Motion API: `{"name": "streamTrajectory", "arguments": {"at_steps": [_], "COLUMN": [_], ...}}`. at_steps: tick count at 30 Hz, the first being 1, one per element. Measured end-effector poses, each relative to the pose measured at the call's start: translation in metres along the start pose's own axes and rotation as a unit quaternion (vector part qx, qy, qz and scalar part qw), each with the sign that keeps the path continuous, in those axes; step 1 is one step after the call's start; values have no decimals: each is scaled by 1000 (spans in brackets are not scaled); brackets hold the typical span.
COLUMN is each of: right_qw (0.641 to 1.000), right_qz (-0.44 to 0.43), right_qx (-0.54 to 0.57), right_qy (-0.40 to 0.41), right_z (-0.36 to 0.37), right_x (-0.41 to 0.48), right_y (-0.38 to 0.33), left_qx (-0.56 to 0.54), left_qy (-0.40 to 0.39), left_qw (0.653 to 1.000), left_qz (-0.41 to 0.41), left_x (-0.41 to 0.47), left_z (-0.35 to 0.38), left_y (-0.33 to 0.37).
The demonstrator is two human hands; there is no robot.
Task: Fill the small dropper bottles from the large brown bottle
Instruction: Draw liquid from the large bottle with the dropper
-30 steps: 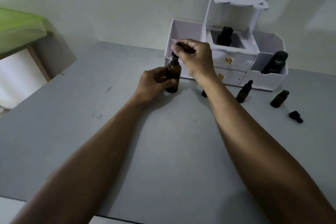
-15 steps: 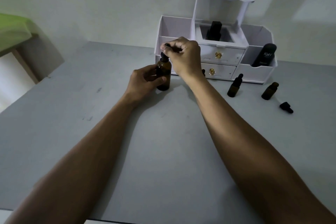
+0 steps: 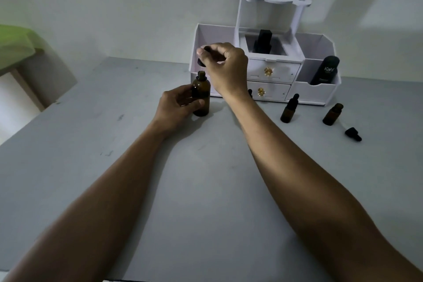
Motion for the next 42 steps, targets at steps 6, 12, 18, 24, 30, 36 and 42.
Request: {"name": "streamTrajectory", "arguments": {"at_steps": [6,12,18,24,30,36,42], "right_qw": [998,986,981,981,976,970,970], "right_qz": [-52,-119,-124,-47,-1,33,48], "right_qx": [18,77,58,36,21,22,9], "right_qy": [19,85,136,186,217,238,238], "right_z": [-22,-91,-197,-277,-314,-329,-327], "right_x": [30,55,45,19,-4,-12,-16], "right_y": [-38,-72,-59,-9,31,61,82], "left_qx": [-31,49,45,-50,-61,-38,-31], "left_qy": [3,216,231,53,-90,-89,-83], "left_qw": [999,969,934,977,992,995,996], "left_qz": [-12,111,268,202,65,-9,-18], "left_x": [-5,-36,-72,-84,-70,-39,-19], "left_z": [2,-5,49,157,246,286,304], "left_y": [6,38,95,114,114,100,95]}}
Point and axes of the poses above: each hand's wrist, its own x-axis towards the middle knuckle, its own z-axis out of the palm, y = z × x, the point moved 5 cm from there along x, towards the middle knuckle, and after that the axes turned 7 degrees about -z, right-handed, at the moved point
